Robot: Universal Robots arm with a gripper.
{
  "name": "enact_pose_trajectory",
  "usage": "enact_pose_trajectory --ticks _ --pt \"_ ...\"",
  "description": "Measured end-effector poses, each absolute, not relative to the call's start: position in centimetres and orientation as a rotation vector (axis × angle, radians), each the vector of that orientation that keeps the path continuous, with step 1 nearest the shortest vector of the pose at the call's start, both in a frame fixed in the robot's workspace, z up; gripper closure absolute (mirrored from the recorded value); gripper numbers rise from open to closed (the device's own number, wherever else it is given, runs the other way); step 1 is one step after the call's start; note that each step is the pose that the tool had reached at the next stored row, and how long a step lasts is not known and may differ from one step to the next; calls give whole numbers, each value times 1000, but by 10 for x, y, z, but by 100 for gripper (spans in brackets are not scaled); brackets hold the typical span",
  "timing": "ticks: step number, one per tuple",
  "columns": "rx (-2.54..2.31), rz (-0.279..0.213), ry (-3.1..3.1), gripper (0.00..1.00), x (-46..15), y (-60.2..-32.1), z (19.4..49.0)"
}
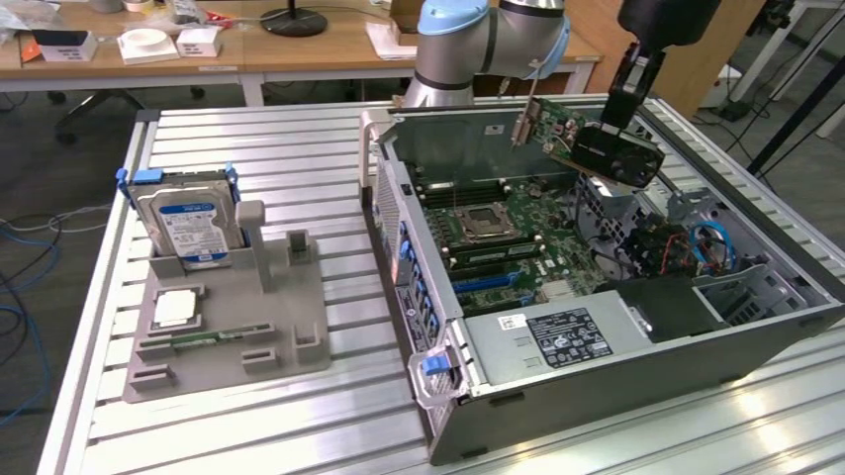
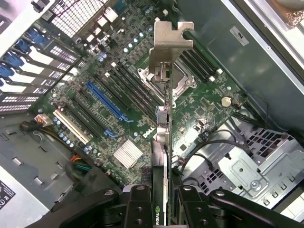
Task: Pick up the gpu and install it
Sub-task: 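Insert the gpu into the slot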
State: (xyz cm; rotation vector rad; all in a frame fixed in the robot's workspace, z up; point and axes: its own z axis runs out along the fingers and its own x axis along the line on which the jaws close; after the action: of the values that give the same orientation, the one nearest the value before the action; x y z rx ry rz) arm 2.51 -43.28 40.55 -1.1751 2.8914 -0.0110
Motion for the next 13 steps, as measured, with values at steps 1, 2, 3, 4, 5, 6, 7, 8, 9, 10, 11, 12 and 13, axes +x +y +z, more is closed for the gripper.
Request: enact_pose_trajectory --ticks 1,2,3,4,5,6,7,8,9,10,11,12,13 --pt "-1179 -11 2890 74 25 -433 406" --pt "-1182 -11 2888 74 25 -433 406" --pt "-1186 -11 2887 74 25 -433 406" --pt "-1190 -11 2885 74 25 -433 406" --pt "-1194 -11 2884 74 25 -433 406" --pt "-1197 -11 2882 74 25 -433 406" --pt "-1201 -11 2881 74 25 -433 406" --pt "-1205 -11 2879 74 25 -433 406" --pt "-1209 -11 2877 74 25 -433 405" --pt "-1212 -11 2876 74 25 -433 405" --pt "-1216 -11 2874 74 25 -433 405" --pt "-1220 -10 2873 74 25 -433 405" --pt "-1224 -10 2871 74 25 -433 406"
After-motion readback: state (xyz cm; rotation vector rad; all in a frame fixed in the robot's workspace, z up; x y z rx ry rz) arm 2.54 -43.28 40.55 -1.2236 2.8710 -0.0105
